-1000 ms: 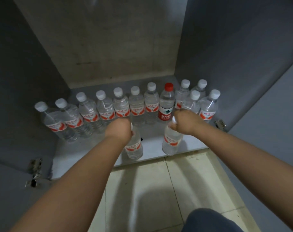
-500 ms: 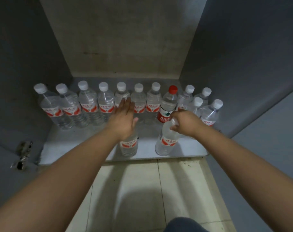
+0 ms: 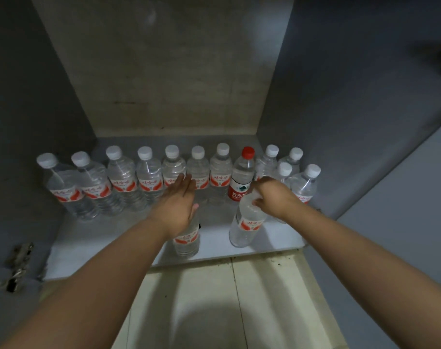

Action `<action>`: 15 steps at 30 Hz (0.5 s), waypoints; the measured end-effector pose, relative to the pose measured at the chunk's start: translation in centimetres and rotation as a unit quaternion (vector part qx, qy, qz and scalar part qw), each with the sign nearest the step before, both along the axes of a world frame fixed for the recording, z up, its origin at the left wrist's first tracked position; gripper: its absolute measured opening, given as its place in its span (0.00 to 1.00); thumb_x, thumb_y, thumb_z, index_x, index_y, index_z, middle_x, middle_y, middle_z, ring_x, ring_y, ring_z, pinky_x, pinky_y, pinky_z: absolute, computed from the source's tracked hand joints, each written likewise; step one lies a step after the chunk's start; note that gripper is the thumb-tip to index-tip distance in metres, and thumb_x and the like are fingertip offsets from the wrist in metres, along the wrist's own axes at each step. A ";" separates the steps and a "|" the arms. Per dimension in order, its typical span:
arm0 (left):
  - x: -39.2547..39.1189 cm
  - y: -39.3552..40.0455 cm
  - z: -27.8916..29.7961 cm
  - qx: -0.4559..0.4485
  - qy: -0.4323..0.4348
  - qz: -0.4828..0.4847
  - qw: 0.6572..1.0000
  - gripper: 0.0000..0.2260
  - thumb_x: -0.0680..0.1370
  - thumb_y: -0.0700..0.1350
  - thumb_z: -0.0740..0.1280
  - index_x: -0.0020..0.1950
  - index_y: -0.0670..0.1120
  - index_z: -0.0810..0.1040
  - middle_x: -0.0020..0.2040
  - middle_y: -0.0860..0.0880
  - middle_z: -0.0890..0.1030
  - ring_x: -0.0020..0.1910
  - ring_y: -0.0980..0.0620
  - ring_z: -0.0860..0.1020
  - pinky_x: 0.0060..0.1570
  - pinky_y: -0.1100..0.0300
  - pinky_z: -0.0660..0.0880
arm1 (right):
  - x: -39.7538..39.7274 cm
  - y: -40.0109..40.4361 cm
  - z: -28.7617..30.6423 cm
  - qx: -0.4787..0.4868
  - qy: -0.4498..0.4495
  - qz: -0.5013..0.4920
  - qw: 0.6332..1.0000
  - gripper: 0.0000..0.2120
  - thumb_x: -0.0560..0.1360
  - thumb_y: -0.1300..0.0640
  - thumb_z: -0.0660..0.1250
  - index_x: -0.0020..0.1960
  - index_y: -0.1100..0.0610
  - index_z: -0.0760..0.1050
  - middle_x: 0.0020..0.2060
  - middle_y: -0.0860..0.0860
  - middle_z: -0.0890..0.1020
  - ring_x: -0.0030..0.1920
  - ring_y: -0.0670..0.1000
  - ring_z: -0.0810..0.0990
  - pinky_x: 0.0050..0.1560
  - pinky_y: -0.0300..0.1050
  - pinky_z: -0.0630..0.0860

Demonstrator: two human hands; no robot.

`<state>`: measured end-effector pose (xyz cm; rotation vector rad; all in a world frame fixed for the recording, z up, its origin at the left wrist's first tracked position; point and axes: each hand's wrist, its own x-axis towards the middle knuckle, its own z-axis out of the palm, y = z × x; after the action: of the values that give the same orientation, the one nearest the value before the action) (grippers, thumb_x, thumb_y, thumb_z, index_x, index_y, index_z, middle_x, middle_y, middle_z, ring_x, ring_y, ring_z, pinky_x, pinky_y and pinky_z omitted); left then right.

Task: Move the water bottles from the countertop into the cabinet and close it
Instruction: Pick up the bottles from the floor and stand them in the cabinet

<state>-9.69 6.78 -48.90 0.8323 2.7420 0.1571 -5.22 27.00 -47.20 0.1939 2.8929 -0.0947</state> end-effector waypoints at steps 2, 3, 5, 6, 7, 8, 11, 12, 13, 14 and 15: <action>0.0 0.0 -0.1 -0.003 0.003 0.000 1.000 0.27 0.83 0.47 0.51 0.77 0.39 0.43 0.79 0.42 0.43 0.78 0.46 0.42 0.77 0.55 0.43 | -0.3 0.5 -0.1 0.017 0.008 -0.001 1.000 0.18 0.77 0.59 0.63 0.66 0.61 0.69 0.63 0.61 0.74 0.62 0.60 0.74 0.62 0.50 0.72; 0.0 0.0 -0.1 -0.003 0.003 0.000 1.000 0.27 0.83 0.47 0.51 0.77 0.39 0.42 0.79 0.42 0.43 0.78 0.46 0.42 0.77 0.55 0.43 | -0.5 0.7 -0.2 0.027 0.012 -0.003 1.000 0.19 0.77 0.59 0.62 0.67 0.60 0.68 0.63 0.61 0.73 0.62 0.60 0.73 0.62 0.49 0.72; -0.1 0.1 -0.3 0.001 0.002 0.003 1.000 0.27 0.83 0.47 0.51 0.77 0.39 0.42 0.79 0.42 0.42 0.78 0.46 0.42 0.77 0.56 0.43 | -1.1 1.0 -0.4 0.040 0.023 -0.013 0.999 0.20 0.79 0.59 0.60 0.69 0.60 0.65 0.63 0.61 0.72 0.63 0.60 0.72 0.61 0.49 0.71; -0.2 0.1 -0.4 0.002 0.004 0.003 1.000 0.27 0.83 0.48 0.51 0.77 0.39 0.42 0.79 0.42 0.42 0.78 0.46 0.42 0.77 0.56 0.42 | -1.6 1.2 -0.5 0.041 0.029 -0.023 0.998 0.20 0.79 0.59 0.59 0.70 0.60 0.64 0.64 0.62 0.72 0.63 0.61 0.72 0.61 0.49 0.71; -0.2 0.2 -0.4 0.002 0.006 0.002 1.000 0.27 0.83 0.48 0.50 0.77 0.39 0.42 0.79 0.42 0.42 0.78 0.46 0.41 0.77 0.56 0.42 | -2.0 1.3 -0.6 0.038 0.031 -0.037 0.998 0.21 0.80 0.58 0.59 0.71 0.60 0.63 0.64 0.61 0.71 0.64 0.61 0.71 0.62 0.49 0.71; -0.2 0.2 -0.5 0.002 0.008 0.000 1.000 0.27 0.83 0.48 0.50 0.77 0.39 0.42 0.79 0.42 0.42 0.78 0.46 0.41 0.77 0.56 0.42 | -2.4 1.3 -0.8 0.034 0.029 -0.051 0.998 0.21 0.80 0.58 0.59 0.71 0.60 0.62 0.65 0.61 0.70 0.65 0.60 0.70 0.63 0.50 0.71; -0.2 0.1 -0.5 0.016 -0.006 0.001 1.000 0.28 0.83 0.48 0.51 0.77 0.39 0.41 0.79 0.43 0.41 0.78 0.47 0.40 0.77 0.56 0.41 | -3.5 1.3 -1.3 0.030 0.019 -0.063 0.997 0.22 0.80 0.60 0.58 0.73 0.60 0.59 0.67 0.61 0.69 0.67 0.60 0.68 0.64 0.50 0.70; -0.2 0.0 -0.5 0.022 -0.012 0.003 1.000 0.28 0.83 0.48 0.51 0.77 0.39 0.41 0.79 0.43 0.41 0.78 0.47 0.40 0.77 0.56 0.41 | -3.8 1.3 -1.3 0.031 0.019 -0.062 0.997 0.22 0.80 0.60 0.57 0.73 0.60 0.59 0.67 0.61 0.68 0.67 0.60 0.68 0.65 0.50 0.69; -0.1 -0.1 -0.5 0.029 -0.017 0.004 0.999 0.28 0.83 0.47 0.52 0.77 0.39 0.41 0.79 0.43 0.42 0.78 0.46 0.41 0.77 0.56 0.41 | -4.1 1.5 -1.4 0.033 0.019 -0.062 0.997 0.21 0.80 0.61 0.57 0.73 0.60 0.59 0.67 0.62 0.68 0.66 0.60 0.68 0.65 0.50 0.69; -0.2 -0.1 -0.5 0.034 -0.020 0.005 0.999 0.28 0.83 0.47 0.52 0.77 0.39 0.41 0.79 0.42 0.42 0.78 0.46 0.41 0.77 0.56 0.41 | -4.3 1.7 -1.4 0.035 0.018 -0.064 0.997 0.21 0.80 0.61 0.57 0.72 0.61 0.60 0.66 0.62 0.69 0.66 0.60 0.69 0.65 0.50 0.69; -0.2 -0.1 -0.6 0.036 -0.019 0.004 0.999 0.28 0.83 0.46 0.52 0.77 0.39 0.42 0.79 0.42 0.43 0.78 0.46 0.41 0.77 0.56 0.41 | -4.4 1.9 -1.5 0.039 0.020 -0.067 0.997 0.21 0.80 0.61 0.58 0.72 0.61 0.61 0.66 0.62 0.69 0.66 0.60 0.69 0.64 0.50 0.69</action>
<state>-9.91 6.72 -49.47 0.8280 2.7194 0.2719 -9.67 28.87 -48.66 0.4048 2.9230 -0.0101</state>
